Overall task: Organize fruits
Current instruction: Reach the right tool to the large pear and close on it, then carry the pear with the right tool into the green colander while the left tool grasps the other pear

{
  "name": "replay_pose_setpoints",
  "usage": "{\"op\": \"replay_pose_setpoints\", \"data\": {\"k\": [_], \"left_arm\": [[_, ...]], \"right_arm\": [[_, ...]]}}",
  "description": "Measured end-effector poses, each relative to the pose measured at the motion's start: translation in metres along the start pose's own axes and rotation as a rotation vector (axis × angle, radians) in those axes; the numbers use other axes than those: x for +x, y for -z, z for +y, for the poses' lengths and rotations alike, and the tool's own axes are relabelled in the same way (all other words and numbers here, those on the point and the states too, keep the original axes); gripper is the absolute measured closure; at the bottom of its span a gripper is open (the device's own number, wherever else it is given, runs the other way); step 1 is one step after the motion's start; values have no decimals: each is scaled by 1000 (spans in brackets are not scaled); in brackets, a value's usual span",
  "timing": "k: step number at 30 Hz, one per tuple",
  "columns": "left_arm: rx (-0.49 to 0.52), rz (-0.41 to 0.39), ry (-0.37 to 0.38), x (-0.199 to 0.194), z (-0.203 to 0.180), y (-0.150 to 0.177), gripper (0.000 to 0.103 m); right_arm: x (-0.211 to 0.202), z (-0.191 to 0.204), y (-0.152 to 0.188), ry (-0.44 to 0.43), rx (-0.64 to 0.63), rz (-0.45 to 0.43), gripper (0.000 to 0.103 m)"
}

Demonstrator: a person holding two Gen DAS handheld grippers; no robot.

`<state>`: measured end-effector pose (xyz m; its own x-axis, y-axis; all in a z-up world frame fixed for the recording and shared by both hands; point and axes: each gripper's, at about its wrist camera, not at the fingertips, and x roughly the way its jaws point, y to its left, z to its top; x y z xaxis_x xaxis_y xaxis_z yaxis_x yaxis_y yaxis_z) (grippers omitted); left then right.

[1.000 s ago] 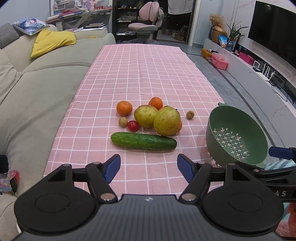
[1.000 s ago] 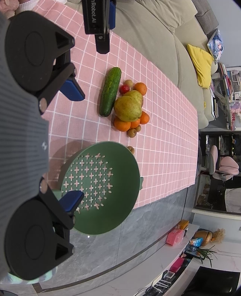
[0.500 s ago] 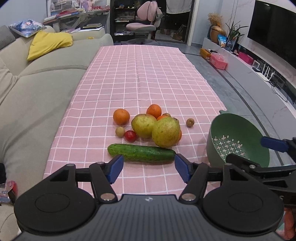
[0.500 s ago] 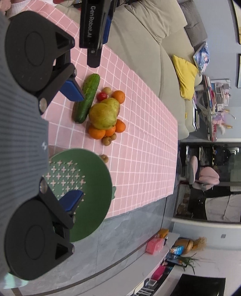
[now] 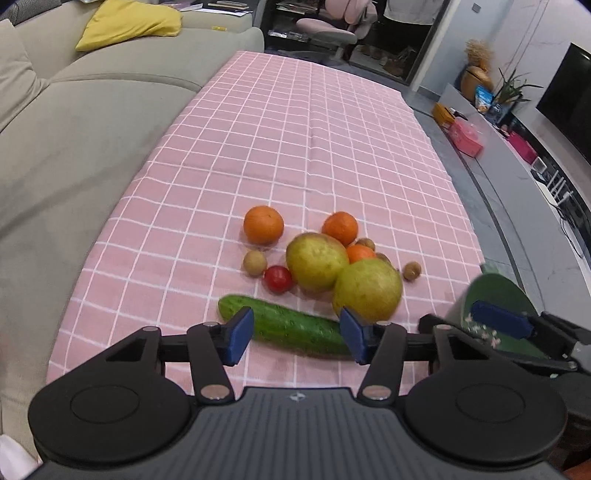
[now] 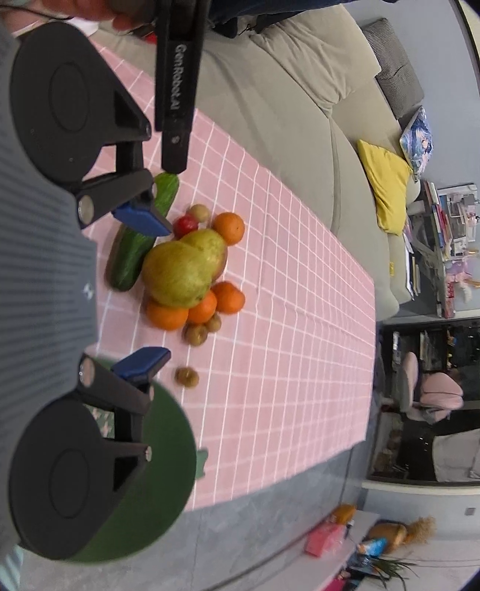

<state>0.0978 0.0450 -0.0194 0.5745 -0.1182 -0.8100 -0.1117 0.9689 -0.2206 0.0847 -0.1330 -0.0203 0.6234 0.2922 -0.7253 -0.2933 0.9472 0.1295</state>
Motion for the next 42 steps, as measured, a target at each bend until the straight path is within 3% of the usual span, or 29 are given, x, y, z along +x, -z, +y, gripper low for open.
{"op": "replay_pose_setpoints", "data": {"k": [5, 12, 23, 34, 42], "left_arm": [[32, -1, -36, 12, 0, -17, 40], [-3, 30, -35, 32, 14, -32, 40], [-26, 92, -24, 54, 20, -35, 40], [28, 115, -15, 62, 17, -44, 37], [132, 84, 9, 68, 3, -50, 23]], "right_arm": [[35, 6, -12, -20, 6, 49, 39], [79, 11, -19, 0, 2, 120, 39], [110, 11, -19, 8, 5, 163, 38], [91, 3, -27, -30, -28, 124, 41], [35, -28, -48, -26, -4, 63, 40]]}}
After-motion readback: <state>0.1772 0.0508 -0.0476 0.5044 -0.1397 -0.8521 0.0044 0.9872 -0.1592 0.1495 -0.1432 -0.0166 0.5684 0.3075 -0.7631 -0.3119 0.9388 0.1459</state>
